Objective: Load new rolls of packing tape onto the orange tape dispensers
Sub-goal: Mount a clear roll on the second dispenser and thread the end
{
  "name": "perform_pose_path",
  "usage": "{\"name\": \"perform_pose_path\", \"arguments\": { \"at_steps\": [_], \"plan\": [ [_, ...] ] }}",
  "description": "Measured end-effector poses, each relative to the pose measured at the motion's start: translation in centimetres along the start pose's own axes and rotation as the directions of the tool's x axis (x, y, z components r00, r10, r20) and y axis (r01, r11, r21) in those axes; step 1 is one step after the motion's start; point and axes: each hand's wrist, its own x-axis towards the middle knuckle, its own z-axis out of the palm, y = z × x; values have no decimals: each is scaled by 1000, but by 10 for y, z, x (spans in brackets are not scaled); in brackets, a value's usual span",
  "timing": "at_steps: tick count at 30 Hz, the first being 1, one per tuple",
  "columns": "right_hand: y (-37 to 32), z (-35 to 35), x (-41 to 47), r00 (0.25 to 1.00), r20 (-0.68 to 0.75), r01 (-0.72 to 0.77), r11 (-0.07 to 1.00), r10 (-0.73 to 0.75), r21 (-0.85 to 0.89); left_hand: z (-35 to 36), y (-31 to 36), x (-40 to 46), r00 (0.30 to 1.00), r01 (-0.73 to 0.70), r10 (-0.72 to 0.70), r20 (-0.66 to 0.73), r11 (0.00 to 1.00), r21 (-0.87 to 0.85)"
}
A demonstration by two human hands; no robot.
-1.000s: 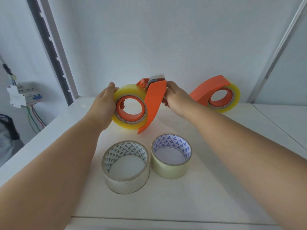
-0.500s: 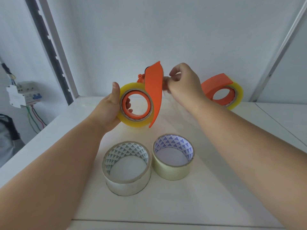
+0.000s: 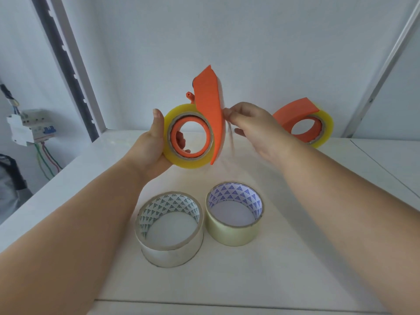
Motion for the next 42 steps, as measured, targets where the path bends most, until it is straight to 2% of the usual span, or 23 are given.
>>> {"name": "perform_pose_path", "arguments": {
  "at_steps": [3,7,10,14,16,18,20,22,24,26,27,29,31,33,35,37,38,41,42],
  "plan": [
    [-1,10,-4,997,77,6,993,-14,114,7,-1,-1,1000,24,-22,14,995,-101],
    [-3,11,-4,986,164,-1,1000,-2,21,15,-2,-2,999,46,-48,-8,988,-147],
    [-7,11,-2,980,198,10,999,-1,-44,16,-2,-3,997,82,-81,21,992,-94],
    [-10,12,0,967,241,97,994,-83,-48,8,-4,1,978,88,-80,194,996,-31],
    [-11,11,1,966,248,93,995,-79,-44,5,-4,2,969,100,-100,227,995,9],
    [-13,9,1,971,226,85,995,-72,-46,6,-3,-1,973,94,-105,206,993,65],
    [-13,5,1,980,185,78,996,-70,-34,11,-2,-7,992,52,-76,101,973,227],
    [-14,-1,2,985,159,86,994,-74,-74,13,-2,-9,999,50,-48,-16,919,391],
    [-16,-8,2,982,173,99,981,-70,-166,9,-3,-11,997,64,-77,7,868,493],
    [-19,-14,2,975,215,108,962,-53,-251,6,0,-13,995,59,-99,22,744,665],
    [-20,-17,2,969,241,121,944,-45,-308,5,2,-12,996,72,-84,-21,660,748],
    [-23,-20,2,957,289,148,883,-14,-445,3,7,-10,983,148,27,-182,474,868],
    [-28,-23,2,948,317,141,837,40,-529,-5,10,-8,926,256,196,-324,307,917],
    [-38,-26,5,939,333,140,795,82,-591,-15,12,-7,865,303,333,-376,251,919],
    [-51,-27,9,924,367,165,757,105,-632,-17,14,-8,811,269,458,-364,262,927],
    [-59,-23,13,907,395,173,725,147,-666,-12,17,-8,781,196,521,-345,320,927],
    [-62,-18,14,899,403,171,708,173,-686,-8,17,-7,789,150,512,-339,375,915],
    [-55,-6,16,897,400,176,679,188,-713,3,13,-7,869,59,373,-326,577,815],
    [-51,-3,16,898,402,179,688,177,-704,4,11,-8,882,34,355,-309,607,794]
  ]
}}
